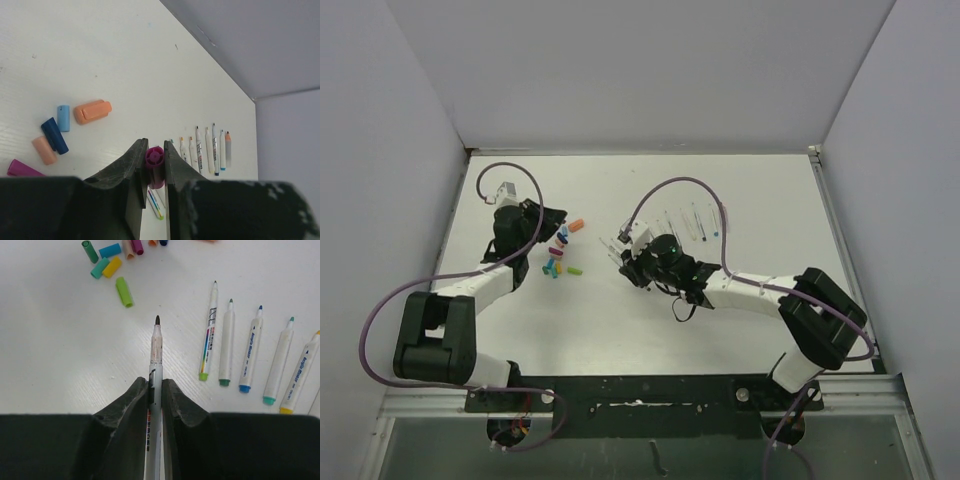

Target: Open the pen caps

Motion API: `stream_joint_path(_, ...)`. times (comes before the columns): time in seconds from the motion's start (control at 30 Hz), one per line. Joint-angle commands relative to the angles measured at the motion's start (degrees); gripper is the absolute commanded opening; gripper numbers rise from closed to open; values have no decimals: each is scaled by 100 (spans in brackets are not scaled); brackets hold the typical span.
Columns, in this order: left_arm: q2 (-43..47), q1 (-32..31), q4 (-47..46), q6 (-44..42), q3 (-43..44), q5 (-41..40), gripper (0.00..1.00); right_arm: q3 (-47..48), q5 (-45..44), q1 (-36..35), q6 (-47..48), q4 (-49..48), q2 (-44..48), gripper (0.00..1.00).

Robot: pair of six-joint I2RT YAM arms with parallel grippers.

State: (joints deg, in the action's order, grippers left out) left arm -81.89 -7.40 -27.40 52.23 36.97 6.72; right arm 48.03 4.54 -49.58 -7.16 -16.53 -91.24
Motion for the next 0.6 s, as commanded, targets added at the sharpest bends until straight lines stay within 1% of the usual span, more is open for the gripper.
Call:
stream_joint_path(0.0, 59, 90, -501, -70, -45, -48, 0, 282, -110, -1, 50, -40, 26, 0)
stream_joint_path(0.17, 519, 199, -360, -90, -379, 250, 0, 995, -323, 3, 221, 192, -728, 0)
stream_joint_path(0.4, 1438, 256, 314, -314, -757, 653, 0, 1924, -366, 10, 357, 151, -1815, 0)
stream_joint_path(0.57, 1926, 265, 770, -439, -967, 758, 0, 2606, -348, 19, 429, 342, -2532, 0)
